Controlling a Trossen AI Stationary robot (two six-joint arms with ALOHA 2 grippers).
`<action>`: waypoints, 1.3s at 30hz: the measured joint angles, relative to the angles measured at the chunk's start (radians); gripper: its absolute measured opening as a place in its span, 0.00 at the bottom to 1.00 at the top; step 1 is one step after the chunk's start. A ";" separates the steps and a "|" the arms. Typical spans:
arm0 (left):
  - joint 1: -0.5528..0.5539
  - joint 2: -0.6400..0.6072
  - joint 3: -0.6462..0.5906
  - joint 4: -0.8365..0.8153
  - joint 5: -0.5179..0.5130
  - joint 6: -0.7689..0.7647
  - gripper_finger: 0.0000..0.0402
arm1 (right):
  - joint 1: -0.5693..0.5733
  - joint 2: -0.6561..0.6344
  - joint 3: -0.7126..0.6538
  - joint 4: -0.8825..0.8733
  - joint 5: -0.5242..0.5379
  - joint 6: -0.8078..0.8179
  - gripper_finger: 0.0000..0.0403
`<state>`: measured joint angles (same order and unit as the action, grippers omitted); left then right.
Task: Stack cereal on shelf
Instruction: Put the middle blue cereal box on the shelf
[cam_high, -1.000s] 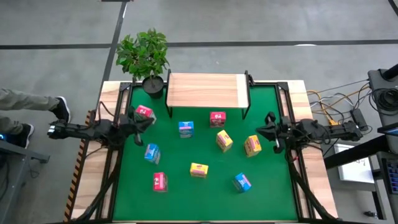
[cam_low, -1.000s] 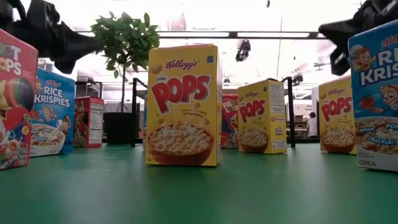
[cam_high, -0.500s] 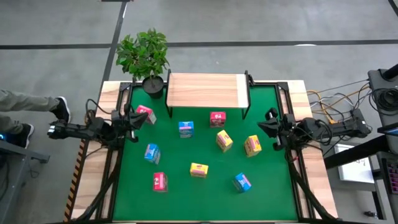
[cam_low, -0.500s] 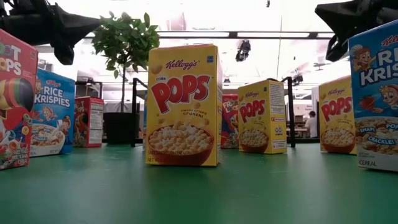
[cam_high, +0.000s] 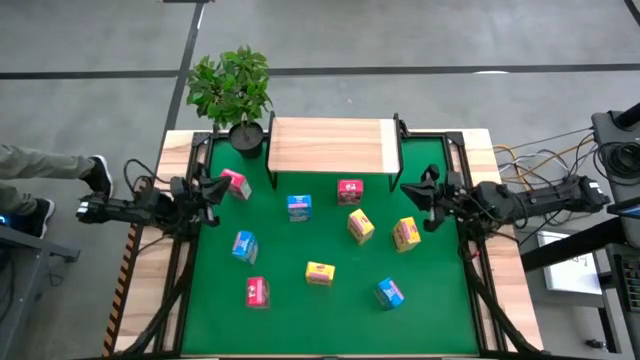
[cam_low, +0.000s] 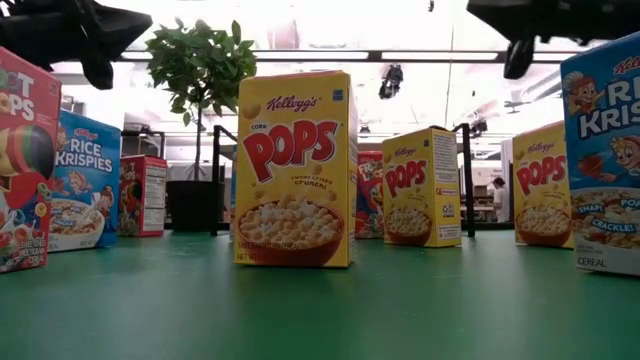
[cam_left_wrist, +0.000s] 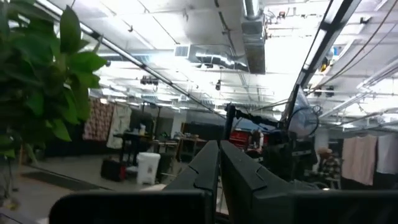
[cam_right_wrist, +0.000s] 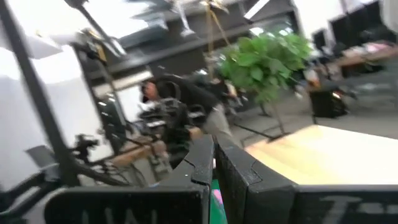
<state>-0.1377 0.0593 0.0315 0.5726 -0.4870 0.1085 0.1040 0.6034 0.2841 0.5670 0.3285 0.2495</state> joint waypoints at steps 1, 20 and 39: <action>0.000 0.000 0.000 -0.003 0.000 0.010 0.00 | 0.000 0.017 0.030 -0.037 0.016 0.016 0.02; 0.000 0.000 0.000 -0.005 0.000 0.010 0.00 | -0.121 0.381 0.652 -1.089 0.088 0.396 0.02; 0.000 0.000 0.000 -0.012 0.000 -0.024 0.00 | -0.124 0.732 1.031 -1.338 0.083 0.324 0.02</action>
<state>-0.1379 0.0597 0.0315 0.5606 -0.4870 0.0845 -0.0202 1.3358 1.3148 -0.7709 0.4117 0.5731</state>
